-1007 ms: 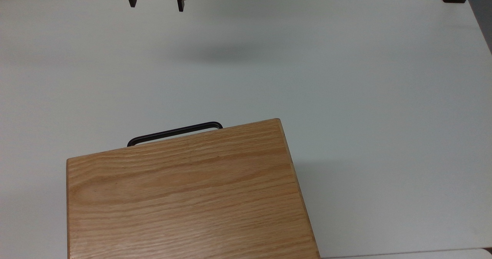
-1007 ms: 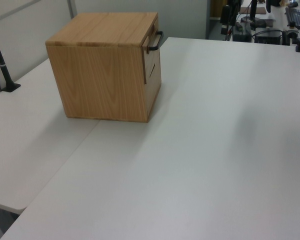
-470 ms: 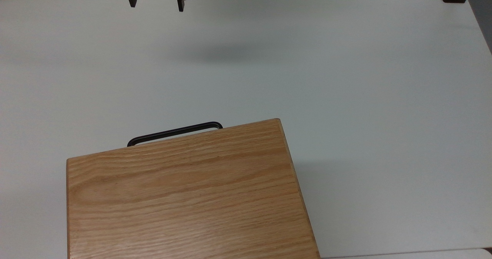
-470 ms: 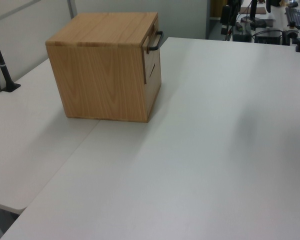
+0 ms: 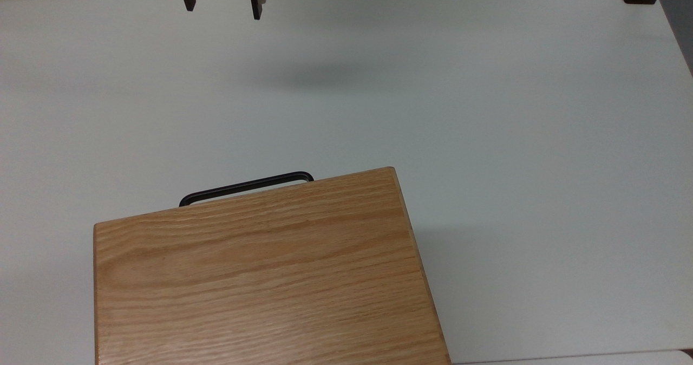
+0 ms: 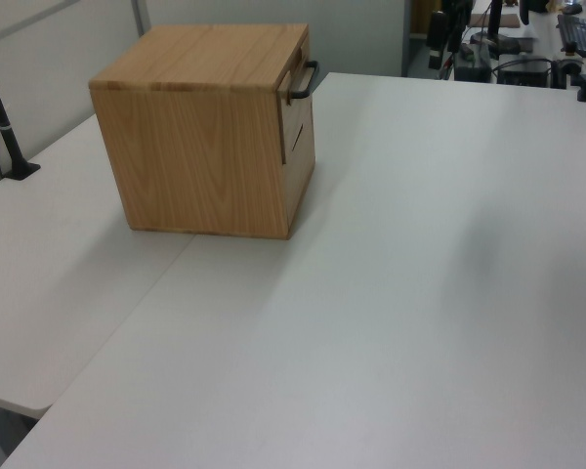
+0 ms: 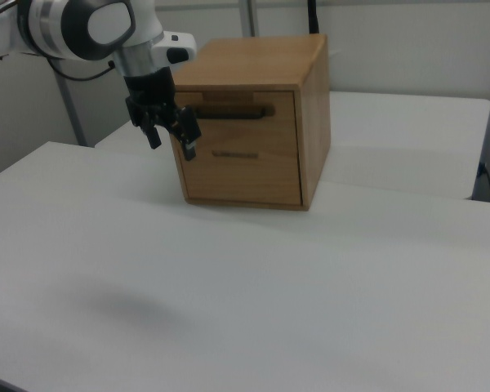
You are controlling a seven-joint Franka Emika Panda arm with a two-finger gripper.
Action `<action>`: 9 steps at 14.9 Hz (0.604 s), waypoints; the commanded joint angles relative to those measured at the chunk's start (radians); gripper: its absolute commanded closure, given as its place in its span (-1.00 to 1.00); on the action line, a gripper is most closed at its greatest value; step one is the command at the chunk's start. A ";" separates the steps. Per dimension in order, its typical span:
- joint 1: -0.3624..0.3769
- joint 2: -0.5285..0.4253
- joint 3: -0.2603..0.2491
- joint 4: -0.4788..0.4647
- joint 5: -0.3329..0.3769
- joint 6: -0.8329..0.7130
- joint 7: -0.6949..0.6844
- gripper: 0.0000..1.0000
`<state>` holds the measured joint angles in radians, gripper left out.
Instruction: Open the drawer by sliding it
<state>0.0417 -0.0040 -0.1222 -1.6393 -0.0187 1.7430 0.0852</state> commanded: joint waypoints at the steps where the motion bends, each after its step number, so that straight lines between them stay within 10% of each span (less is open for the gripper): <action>1: 0.013 0.010 0.012 -0.013 0.013 0.102 0.261 -1.00; 5: 0.024 0.071 0.012 0.018 0.014 0.231 0.577 -1.00; 9: 0.021 0.176 0.012 0.105 0.058 0.355 0.853 -0.42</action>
<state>0.0588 0.0912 -0.1037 -1.6161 -0.0074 2.0230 0.7642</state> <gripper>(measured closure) 0.053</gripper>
